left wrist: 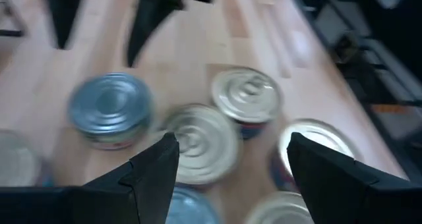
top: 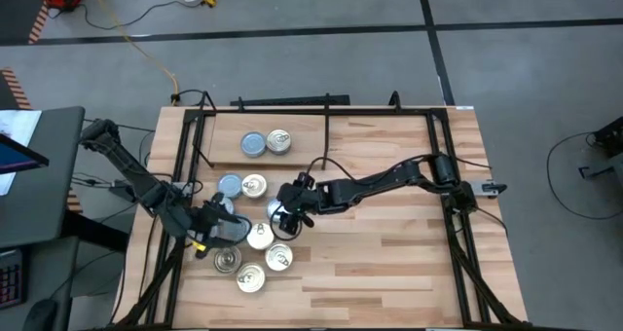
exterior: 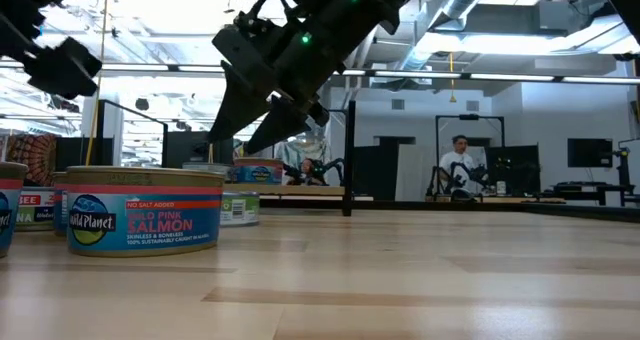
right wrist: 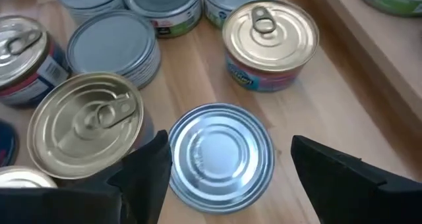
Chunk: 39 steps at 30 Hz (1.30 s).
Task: Stack canned seafood by type on shelf
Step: Stack the green tuna can on top of the green tuna can on the shelf
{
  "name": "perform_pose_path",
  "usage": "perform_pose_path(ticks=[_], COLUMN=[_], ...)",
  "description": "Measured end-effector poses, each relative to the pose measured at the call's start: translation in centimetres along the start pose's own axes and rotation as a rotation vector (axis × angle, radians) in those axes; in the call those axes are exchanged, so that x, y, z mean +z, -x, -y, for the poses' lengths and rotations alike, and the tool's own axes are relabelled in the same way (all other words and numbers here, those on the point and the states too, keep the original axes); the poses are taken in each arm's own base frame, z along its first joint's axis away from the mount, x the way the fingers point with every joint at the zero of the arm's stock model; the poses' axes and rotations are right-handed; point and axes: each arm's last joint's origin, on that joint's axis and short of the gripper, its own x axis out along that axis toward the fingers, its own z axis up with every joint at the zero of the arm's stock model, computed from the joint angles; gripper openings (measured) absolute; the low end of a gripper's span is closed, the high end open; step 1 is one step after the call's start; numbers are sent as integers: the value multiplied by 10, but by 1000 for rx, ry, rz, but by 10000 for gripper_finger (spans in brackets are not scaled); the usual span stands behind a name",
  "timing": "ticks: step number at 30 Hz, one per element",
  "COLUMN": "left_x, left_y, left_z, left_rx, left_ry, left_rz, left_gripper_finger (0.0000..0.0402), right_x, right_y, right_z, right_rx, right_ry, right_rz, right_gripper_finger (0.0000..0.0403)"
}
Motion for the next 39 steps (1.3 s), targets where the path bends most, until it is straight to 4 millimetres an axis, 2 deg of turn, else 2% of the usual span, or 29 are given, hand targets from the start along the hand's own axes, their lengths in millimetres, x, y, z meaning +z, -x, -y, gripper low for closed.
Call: perform_pose_path(ticks=[11,17,21,25,30,34,39], left_x=[-9,-4,0,-2,-5,-6,-8], left_y=[-27,-39,-42,-46,-50,-50,-48], left_z=[-6,-5,-12,-30,-48,-45,-43], left_rx=[187,121,103,178,308,232,253], left_ry=[-61,-126,-125,-68,-33,-46,-105], left_rz=[-85,-86,-91,-171,-223,-254,-264], left_gripper_finger=[269,269,269,269,269,269,269], right_x=[-5,-7,-11,-10,-2,-8,-17], right_y=[1,5,5,5,-2,-13,-16], right_z=[-4,-9,-7,-8,-15,-20,-25], right_rx=[12,24,12,24,45,47,41], right_ry=[38,36,48,42,12,34,61], right_rz=[-35,-83,-123,-110,16,42,4], right_gripper_finger=[333,333,333,333,333,333,333])
